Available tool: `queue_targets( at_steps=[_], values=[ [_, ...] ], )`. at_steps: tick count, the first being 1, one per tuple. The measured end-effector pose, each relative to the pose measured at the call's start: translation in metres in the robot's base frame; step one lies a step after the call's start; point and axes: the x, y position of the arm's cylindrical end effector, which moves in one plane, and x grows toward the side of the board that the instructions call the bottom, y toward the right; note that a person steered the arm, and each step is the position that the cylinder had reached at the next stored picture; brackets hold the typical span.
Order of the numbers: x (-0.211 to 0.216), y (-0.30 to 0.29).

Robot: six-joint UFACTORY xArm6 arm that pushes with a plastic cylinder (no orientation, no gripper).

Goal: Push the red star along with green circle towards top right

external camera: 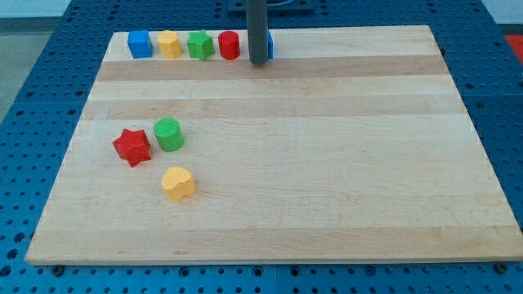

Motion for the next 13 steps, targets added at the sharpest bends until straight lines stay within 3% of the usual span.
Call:
queue_targets(
  at_steps=[2,6,10,13],
  values=[
    [0.068,-0.001],
    [0.069,-0.002],
    [0.075,-0.187],
    [0.148,-0.263]
  ],
)
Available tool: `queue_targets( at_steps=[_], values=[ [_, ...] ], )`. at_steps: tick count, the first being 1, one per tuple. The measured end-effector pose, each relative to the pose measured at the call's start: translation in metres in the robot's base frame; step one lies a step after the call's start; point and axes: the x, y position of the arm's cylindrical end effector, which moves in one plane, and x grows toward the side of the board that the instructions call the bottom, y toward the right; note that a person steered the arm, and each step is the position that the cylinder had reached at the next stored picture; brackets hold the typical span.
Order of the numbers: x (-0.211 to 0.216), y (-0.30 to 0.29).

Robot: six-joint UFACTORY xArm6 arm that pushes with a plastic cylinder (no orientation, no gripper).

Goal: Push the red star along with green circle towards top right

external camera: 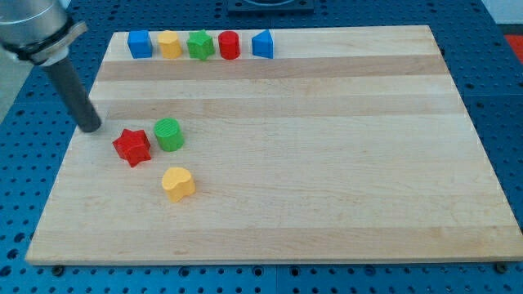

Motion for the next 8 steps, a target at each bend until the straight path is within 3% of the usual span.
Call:
queue_targets(
  at_steps=[2,6,8],
  values=[
    [0.064,-0.016],
    [0.063,0.046],
    [0.039,0.057]
  ],
)
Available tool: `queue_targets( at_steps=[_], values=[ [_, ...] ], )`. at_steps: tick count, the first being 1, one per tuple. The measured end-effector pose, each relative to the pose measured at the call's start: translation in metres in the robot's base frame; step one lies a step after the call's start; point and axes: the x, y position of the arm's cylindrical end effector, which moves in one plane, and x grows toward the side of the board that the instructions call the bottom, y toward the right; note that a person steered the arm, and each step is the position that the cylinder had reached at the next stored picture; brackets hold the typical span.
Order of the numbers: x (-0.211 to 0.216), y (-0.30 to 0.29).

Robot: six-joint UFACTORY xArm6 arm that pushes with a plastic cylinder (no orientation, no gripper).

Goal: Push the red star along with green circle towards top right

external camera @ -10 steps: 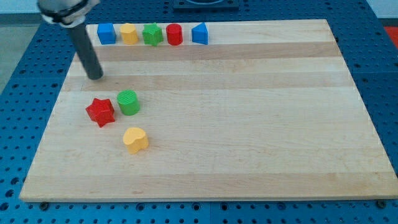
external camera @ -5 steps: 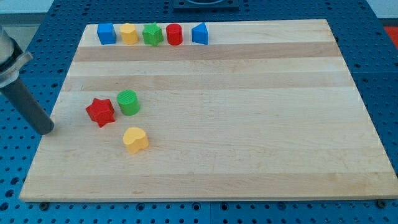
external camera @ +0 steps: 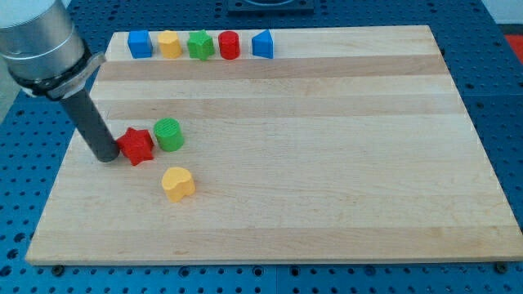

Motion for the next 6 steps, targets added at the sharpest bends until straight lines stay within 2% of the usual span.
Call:
queue_targets(
  at_steps=[2,6],
  values=[
    [-0.001,0.04],
    [-0.052,0.141]
  ],
)
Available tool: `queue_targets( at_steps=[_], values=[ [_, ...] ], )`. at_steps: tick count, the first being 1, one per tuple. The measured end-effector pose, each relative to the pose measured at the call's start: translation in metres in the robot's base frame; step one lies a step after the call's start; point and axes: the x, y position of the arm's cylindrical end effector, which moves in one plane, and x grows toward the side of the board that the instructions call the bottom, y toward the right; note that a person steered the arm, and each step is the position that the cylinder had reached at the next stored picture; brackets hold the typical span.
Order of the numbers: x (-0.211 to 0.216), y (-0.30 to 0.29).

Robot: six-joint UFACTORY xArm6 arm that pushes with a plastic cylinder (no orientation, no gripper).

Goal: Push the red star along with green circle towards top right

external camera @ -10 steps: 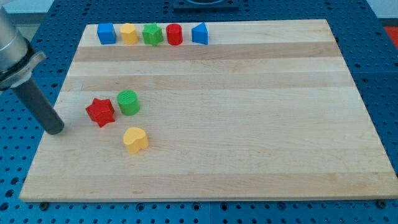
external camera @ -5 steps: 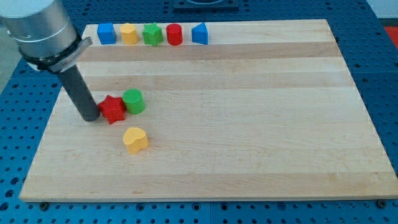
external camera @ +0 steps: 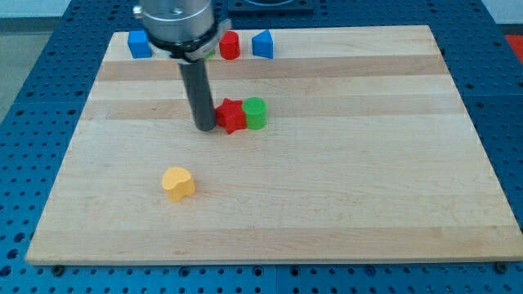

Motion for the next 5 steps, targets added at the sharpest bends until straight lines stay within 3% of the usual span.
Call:
queue_targets(
  at_steps=[3,5],
  values=[
    [-0.001,0.066],
    [-0.023,0.093]
  ],
)
